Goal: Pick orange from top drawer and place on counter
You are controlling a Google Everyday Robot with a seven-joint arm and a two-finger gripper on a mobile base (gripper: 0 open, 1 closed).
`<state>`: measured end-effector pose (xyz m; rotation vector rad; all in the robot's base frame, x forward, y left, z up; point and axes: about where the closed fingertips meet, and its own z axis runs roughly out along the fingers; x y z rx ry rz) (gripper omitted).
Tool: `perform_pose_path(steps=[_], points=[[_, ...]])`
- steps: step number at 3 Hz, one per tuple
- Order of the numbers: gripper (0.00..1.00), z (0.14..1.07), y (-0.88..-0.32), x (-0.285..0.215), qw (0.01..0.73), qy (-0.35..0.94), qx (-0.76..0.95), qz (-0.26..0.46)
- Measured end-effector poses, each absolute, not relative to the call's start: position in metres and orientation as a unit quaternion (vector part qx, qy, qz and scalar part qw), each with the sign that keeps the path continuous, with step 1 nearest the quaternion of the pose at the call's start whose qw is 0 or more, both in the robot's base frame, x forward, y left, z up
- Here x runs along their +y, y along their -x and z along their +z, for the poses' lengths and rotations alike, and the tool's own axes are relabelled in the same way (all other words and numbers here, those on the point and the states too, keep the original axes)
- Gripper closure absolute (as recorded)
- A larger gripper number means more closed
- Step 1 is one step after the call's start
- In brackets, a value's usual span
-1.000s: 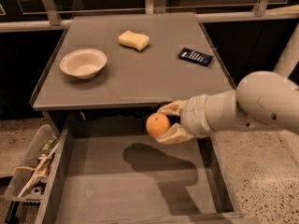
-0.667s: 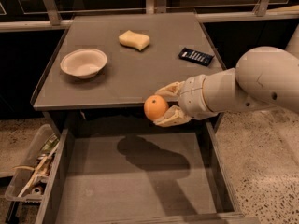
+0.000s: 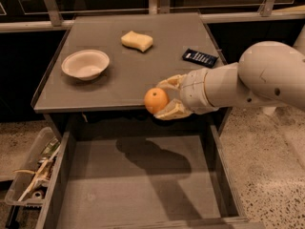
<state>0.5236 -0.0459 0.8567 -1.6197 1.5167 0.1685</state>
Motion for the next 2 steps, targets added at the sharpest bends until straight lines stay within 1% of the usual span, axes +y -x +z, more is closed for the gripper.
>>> perform_pose_path(steps=[1, 2], points=[[1.00, 0.877, -0.551, -0.045, 0.460, 0.647, 0.604, 0.063], [1.00, 0.893, -0.589, -0.042, 0.475, 0.643, 0.596, 0.076]])
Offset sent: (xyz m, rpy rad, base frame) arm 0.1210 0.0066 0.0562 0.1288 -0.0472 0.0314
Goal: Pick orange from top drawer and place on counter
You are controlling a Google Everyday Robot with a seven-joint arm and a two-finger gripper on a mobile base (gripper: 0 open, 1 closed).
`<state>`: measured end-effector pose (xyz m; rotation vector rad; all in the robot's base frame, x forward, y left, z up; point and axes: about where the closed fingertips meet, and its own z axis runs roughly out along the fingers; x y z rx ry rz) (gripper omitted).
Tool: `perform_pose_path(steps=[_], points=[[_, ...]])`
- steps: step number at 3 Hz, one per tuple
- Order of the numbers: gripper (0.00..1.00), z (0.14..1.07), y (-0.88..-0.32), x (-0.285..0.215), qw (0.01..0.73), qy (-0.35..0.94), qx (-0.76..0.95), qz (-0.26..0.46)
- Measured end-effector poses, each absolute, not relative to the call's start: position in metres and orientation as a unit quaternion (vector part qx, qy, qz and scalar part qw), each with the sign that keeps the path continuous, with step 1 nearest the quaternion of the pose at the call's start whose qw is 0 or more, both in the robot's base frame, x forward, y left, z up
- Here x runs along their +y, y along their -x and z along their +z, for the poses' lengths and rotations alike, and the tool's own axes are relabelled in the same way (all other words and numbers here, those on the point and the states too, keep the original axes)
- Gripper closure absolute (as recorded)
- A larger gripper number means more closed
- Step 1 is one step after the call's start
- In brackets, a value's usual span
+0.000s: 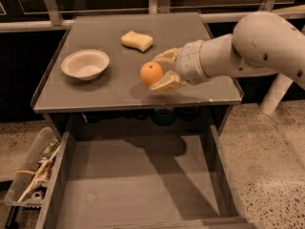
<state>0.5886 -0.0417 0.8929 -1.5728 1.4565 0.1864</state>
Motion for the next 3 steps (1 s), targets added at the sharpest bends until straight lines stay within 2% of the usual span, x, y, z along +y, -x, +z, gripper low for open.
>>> perform_pose_path(steps=[3], points=[[1.00, 0.881, -0.685, -0.023, 0.486, 0.615, 0.598, 0.169]])
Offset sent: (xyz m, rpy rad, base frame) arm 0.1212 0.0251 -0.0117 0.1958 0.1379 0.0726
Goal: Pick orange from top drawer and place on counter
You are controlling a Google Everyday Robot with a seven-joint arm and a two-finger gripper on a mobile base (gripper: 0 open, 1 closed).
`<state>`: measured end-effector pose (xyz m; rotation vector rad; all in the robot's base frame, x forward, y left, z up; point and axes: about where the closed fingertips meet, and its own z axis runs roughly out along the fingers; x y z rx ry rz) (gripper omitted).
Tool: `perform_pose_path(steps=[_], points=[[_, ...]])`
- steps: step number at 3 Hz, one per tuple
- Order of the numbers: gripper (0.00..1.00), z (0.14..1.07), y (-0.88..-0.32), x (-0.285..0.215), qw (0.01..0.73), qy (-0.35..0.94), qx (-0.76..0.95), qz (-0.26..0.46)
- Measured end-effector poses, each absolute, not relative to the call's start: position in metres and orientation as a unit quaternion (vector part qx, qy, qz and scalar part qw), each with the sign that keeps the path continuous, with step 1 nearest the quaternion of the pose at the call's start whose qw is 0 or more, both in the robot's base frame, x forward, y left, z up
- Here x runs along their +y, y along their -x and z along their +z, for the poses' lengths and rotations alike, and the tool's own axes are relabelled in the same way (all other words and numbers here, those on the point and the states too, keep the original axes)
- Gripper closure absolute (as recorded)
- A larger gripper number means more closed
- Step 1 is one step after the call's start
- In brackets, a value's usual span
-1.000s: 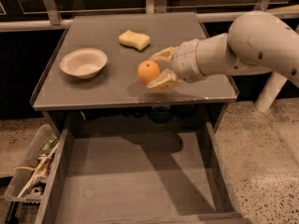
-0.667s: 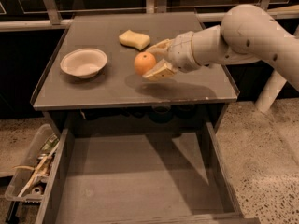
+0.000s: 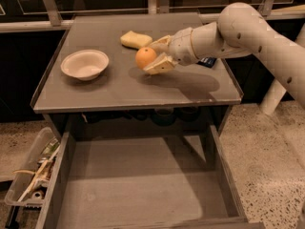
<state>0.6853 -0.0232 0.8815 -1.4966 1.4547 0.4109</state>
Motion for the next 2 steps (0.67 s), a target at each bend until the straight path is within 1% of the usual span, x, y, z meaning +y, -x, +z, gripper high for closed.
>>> perform_pose_path(steps=[2], points=[[1.00, 0.873, -0.693, -0.040, 0.480, 0.599, 0.618, 0.170]])
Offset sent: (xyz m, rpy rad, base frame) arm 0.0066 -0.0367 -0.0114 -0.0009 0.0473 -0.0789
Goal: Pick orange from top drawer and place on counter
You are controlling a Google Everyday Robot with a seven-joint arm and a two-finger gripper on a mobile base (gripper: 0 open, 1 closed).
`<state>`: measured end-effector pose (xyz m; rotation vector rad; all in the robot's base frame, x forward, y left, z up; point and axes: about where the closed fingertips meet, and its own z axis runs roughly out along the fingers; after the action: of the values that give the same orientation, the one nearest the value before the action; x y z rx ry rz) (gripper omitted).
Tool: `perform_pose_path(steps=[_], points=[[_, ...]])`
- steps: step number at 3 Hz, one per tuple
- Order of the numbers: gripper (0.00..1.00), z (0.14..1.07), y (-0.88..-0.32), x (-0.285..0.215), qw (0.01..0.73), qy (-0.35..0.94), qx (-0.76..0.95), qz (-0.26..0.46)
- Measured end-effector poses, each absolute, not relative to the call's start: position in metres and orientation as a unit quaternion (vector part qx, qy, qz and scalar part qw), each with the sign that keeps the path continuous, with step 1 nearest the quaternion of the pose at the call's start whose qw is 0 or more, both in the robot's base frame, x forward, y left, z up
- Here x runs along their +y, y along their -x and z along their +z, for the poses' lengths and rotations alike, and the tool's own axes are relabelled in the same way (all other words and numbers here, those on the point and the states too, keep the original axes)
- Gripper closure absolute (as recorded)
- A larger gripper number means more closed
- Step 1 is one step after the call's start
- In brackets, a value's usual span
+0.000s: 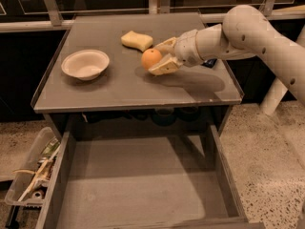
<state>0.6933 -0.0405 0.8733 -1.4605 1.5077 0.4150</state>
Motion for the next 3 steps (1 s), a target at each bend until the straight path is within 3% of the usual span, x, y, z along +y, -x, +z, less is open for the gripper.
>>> perform_pose_path(steps=[2, 3], points=[[1.00, 0.855, -0.690, -0.047, 0.450, 0.598, 0.640, 0.174], [0.82, 0.855, -0.690, -0.047, 0.449, 0.598, 0.641, 0.175]])
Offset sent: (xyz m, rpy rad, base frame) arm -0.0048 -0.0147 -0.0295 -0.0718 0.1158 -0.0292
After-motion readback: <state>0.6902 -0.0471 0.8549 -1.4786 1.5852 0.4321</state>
